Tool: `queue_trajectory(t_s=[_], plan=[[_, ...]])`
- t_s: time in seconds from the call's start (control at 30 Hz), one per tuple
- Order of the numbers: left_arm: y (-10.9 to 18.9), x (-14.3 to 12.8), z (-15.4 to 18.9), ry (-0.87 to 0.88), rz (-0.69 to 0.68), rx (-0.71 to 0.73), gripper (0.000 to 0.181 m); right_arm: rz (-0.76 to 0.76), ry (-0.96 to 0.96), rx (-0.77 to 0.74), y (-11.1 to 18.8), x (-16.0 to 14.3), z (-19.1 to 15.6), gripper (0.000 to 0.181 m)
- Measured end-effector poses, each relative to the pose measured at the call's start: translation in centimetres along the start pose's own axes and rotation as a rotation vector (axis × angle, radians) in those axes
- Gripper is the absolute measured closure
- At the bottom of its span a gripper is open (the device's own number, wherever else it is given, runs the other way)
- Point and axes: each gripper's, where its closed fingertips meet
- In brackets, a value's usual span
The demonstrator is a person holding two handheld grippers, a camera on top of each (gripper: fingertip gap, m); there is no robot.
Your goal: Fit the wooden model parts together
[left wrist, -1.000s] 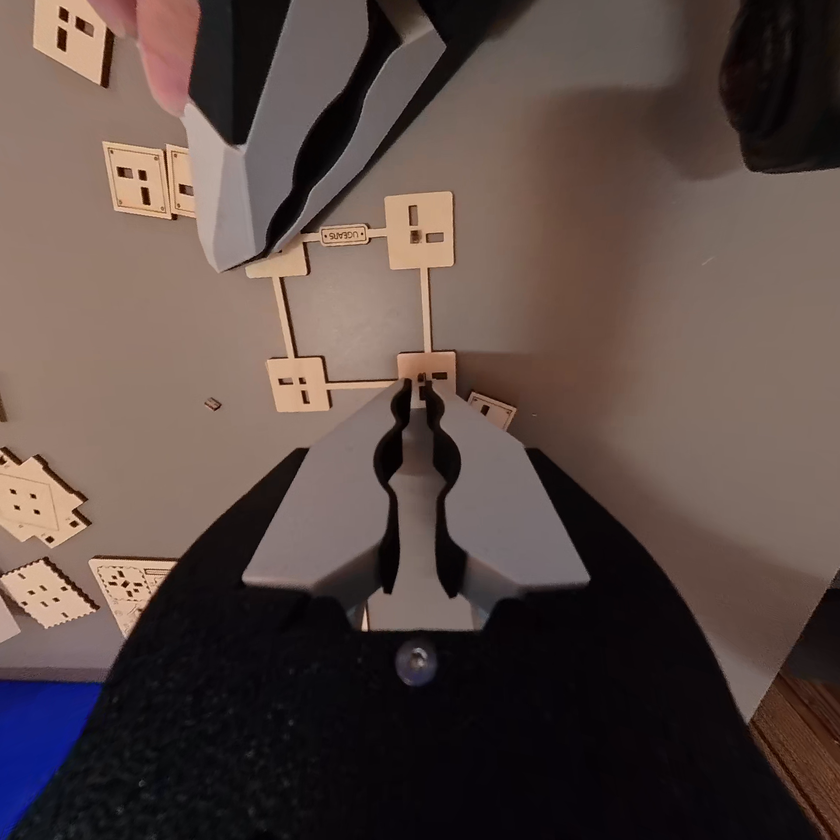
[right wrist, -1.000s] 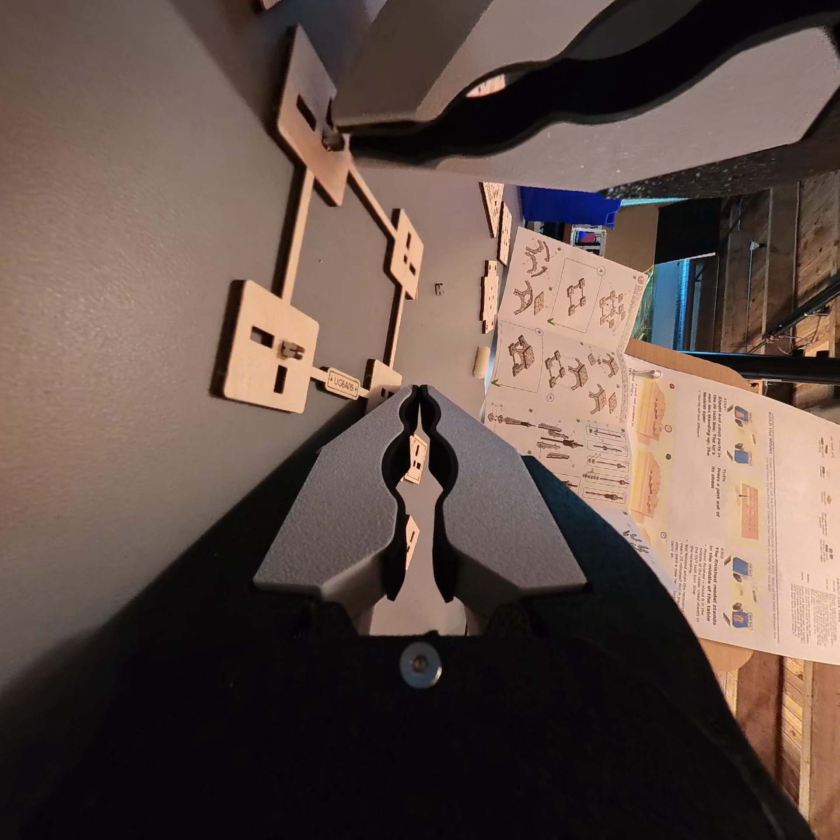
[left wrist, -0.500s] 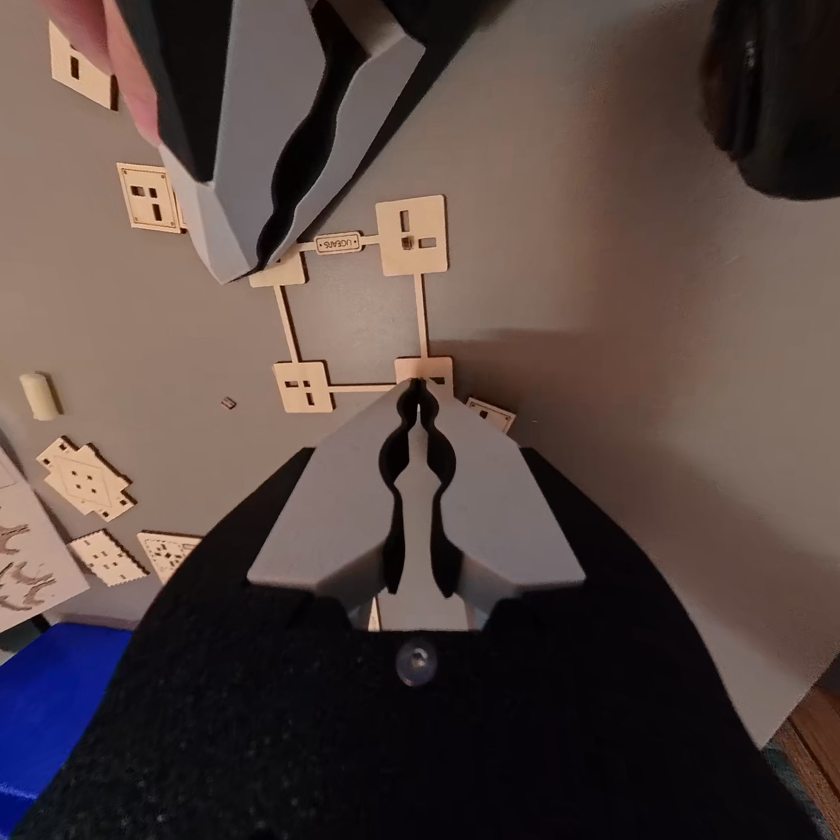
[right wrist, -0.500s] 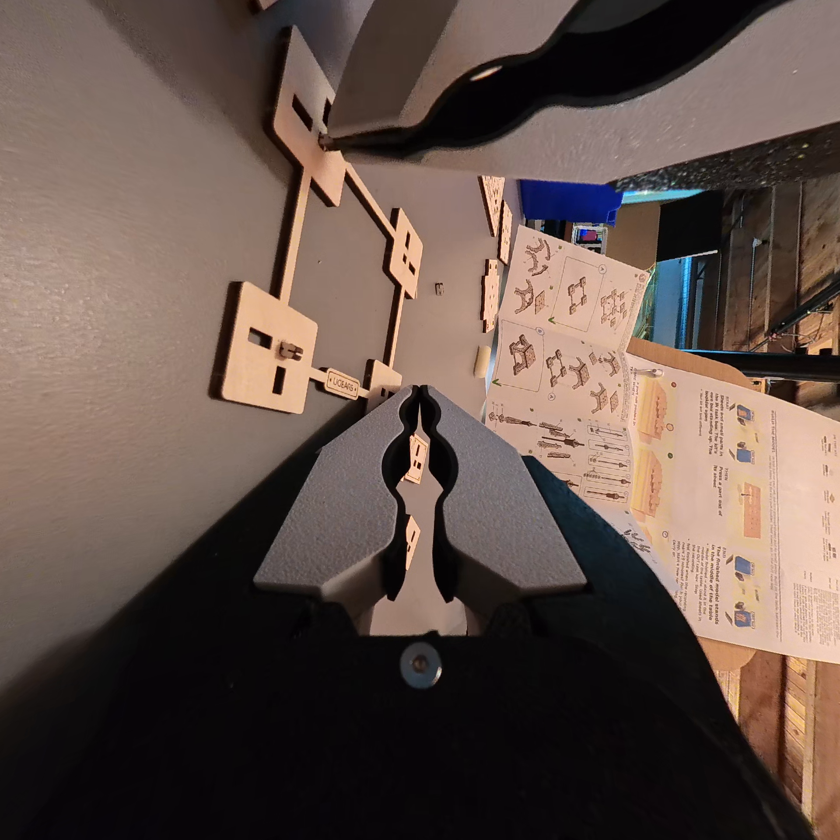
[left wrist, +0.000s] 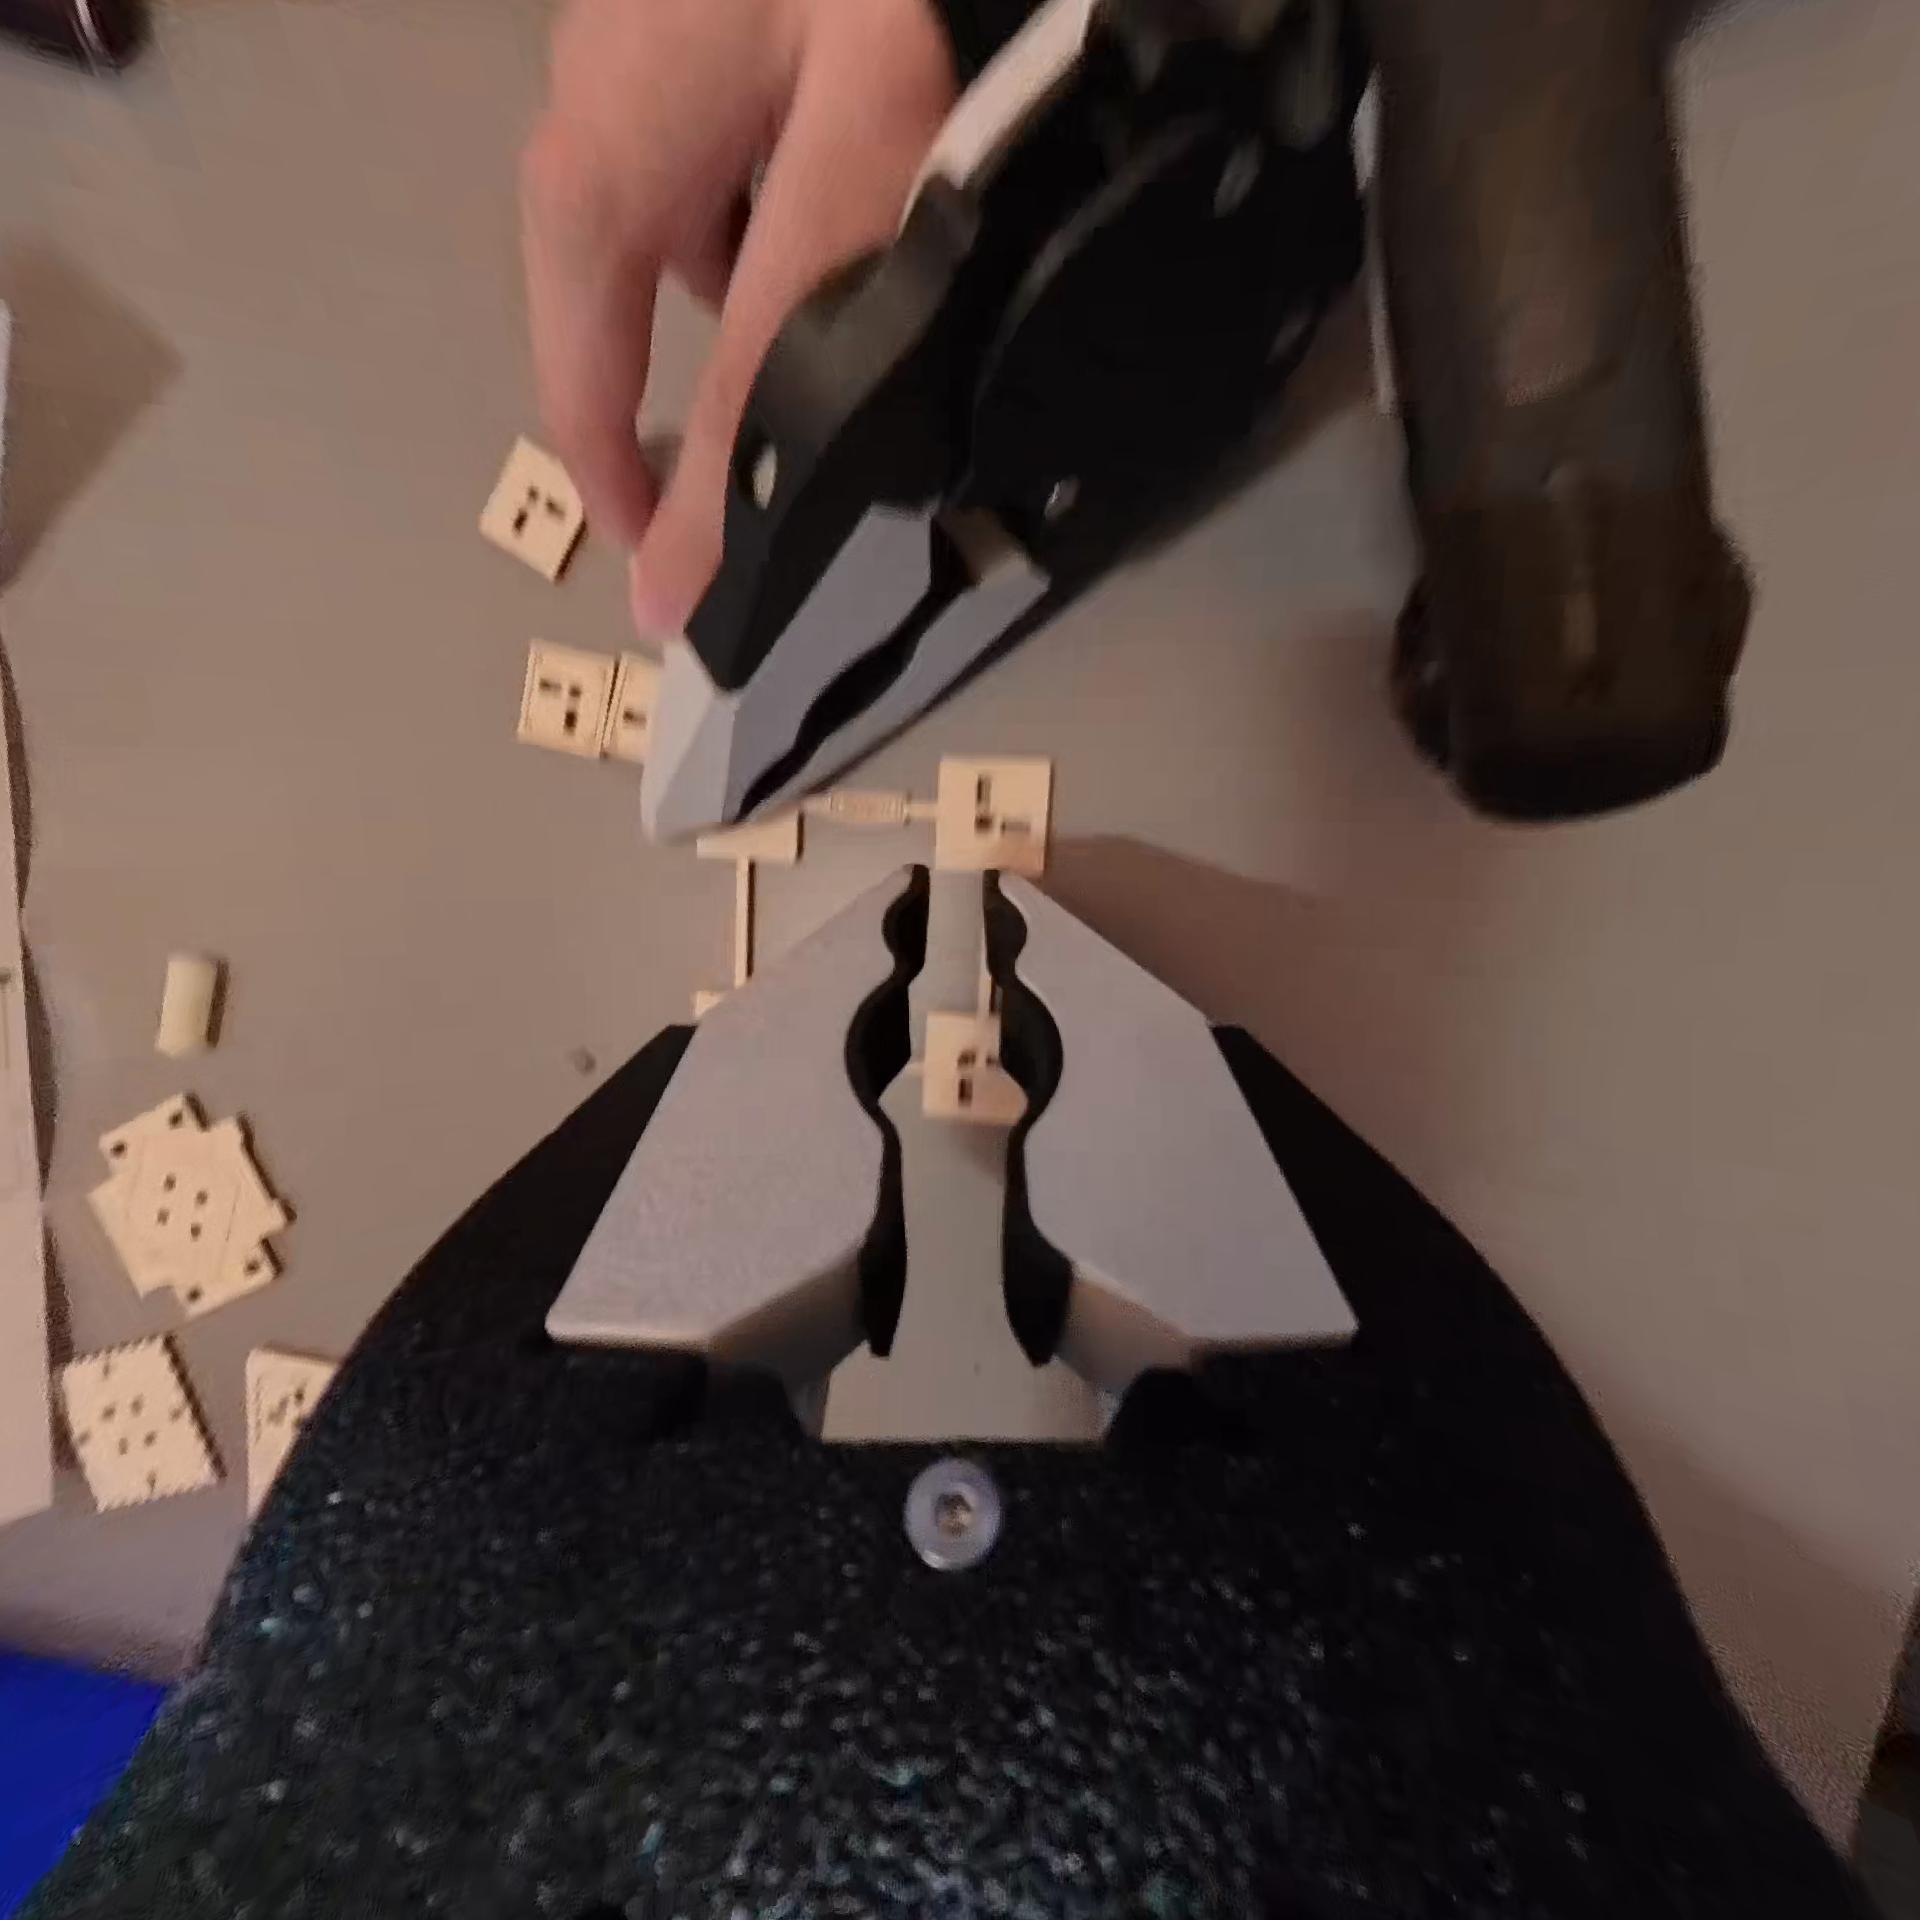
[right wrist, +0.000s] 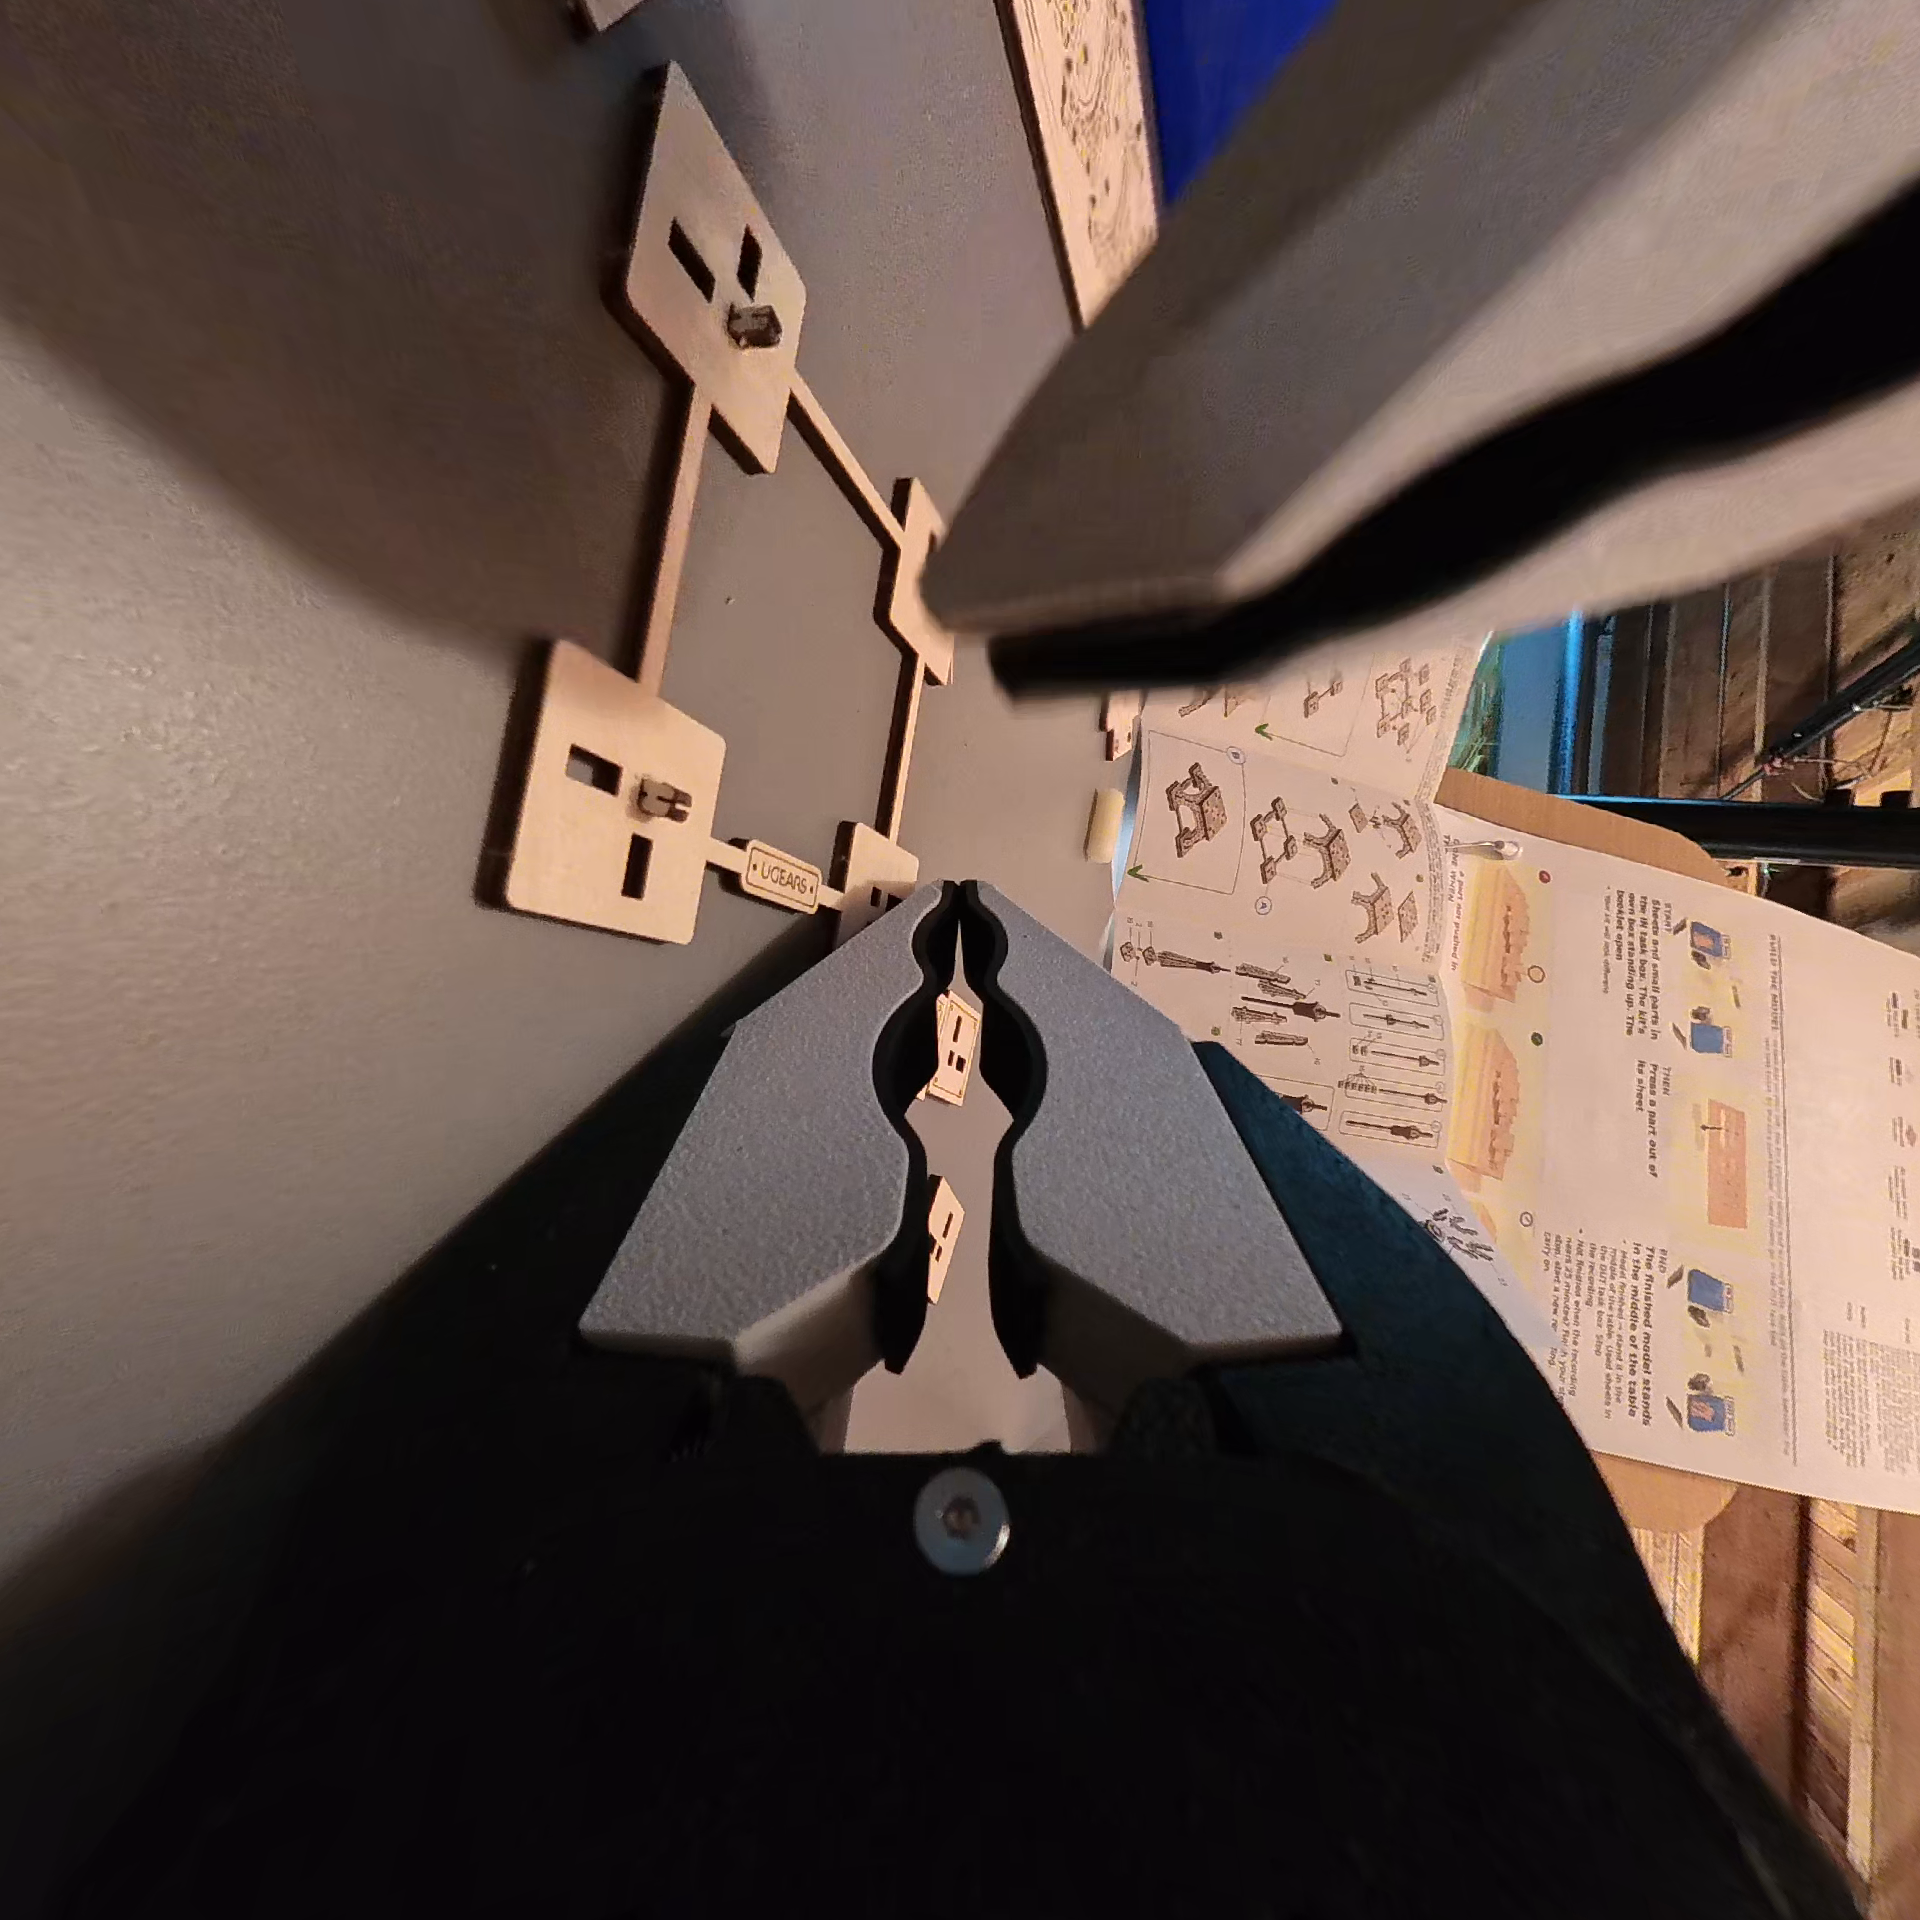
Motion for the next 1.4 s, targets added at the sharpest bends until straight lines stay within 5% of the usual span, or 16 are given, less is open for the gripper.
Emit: queue_trajectory(t_s=[0.03,0.3,1.3,1.4], plan=[[-0.4,0.6,0.0,-0.006,0.019,0.006,0.174,0.000,0.001,0.000,0.0,0.0,0.0,0.181],[-2.6,0.0,0.3,-0.060,-0.054,-0.008,0.176,0.001,0.001,0.000,0.0,0.1,0.0,0.181],[-3.1,-0.1,0.5,-0.004,0.031,-0.023,0.181,0.010,-0.012,0.002,0.0,0.3,0.0,0.181],[-2.4,-0.1,-0.6,0.013,0.091,0.018,0.166,0.004,-0.004,-0.004,0.0,0.3,0.0,0.181]])
Point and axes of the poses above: each gripper's, where its closed fingertips meet, y back along the fingers, x out of its top, z = x × y across the jaws, and after that the axes turned 3 degrees about -y, right-handed
